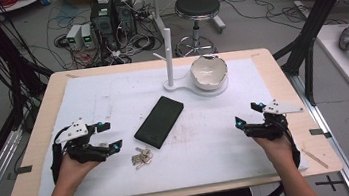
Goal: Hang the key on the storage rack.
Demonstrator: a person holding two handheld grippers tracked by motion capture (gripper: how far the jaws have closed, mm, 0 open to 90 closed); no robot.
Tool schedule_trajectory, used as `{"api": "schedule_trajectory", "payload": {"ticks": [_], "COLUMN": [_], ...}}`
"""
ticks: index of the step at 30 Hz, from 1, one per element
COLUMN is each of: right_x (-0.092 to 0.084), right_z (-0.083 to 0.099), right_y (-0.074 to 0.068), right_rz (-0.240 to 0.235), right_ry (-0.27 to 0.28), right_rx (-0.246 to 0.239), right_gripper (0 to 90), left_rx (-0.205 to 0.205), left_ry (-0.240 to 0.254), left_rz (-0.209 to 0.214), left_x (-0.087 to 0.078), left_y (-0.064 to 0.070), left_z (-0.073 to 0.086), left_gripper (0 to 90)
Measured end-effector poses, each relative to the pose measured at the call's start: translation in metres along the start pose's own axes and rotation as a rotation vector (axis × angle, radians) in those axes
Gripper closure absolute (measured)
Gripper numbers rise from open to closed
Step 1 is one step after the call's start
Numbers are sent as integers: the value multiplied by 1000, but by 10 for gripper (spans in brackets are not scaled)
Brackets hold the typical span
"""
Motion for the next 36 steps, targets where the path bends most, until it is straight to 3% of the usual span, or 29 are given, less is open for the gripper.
{"api": "schedule_trajectory", "payload": {"ticks": [9,13,14,15,18,19,21,22,27,33,36], "right_x": [-1,-2,-2,-2,-3,-3,-4,-4,-4,-2,-2], "right_z": [0,1,1,2,2,3,3,3,4,5,5], "right_y": [1,1,2,2,2,2,2,3,2,0,-1], "right_rz": [12,15,14,14,17,16,19,16,16,7,6], "right_ry": [3,-1,-1,-2,0,-5,-6,-5,-7,-11,-13], "right_rx": [1,3,2,1,2,6,5,3,5,-2,-2], "right_gripper": [163,163,163,163,163,163,163,163,163,163,163], "left_rx": [11,27,27,44,67,80,95,127,183,186,216], "left_ry": [-7,-33,-33,-56,-85,-112,-126,-154,-187,-246,-283], "left_rz": [-9,66,66,104,126,162,180,222,282,279,287], "left_x": [5,19,19,28,38,46,50,56,64,73,80], "left_y": [3,18,18,26,34,42,46,54,66,66,68], "left_z": [-2,-3,-3,-2,-1,2,3,6,10,18,24], "left_gripper": [155,155,155,155,155,156,162,195,384,525,565]}}
Point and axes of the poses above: each handheld gripper's, and its own axes: x roughly forward along the jaws, z roughly out of its underside, y roughly to its right, the point moved 8 cm from there along x, roughly forward along the jaws, and after that the axes turned 9 degrees about x, right-handed, at the moved point
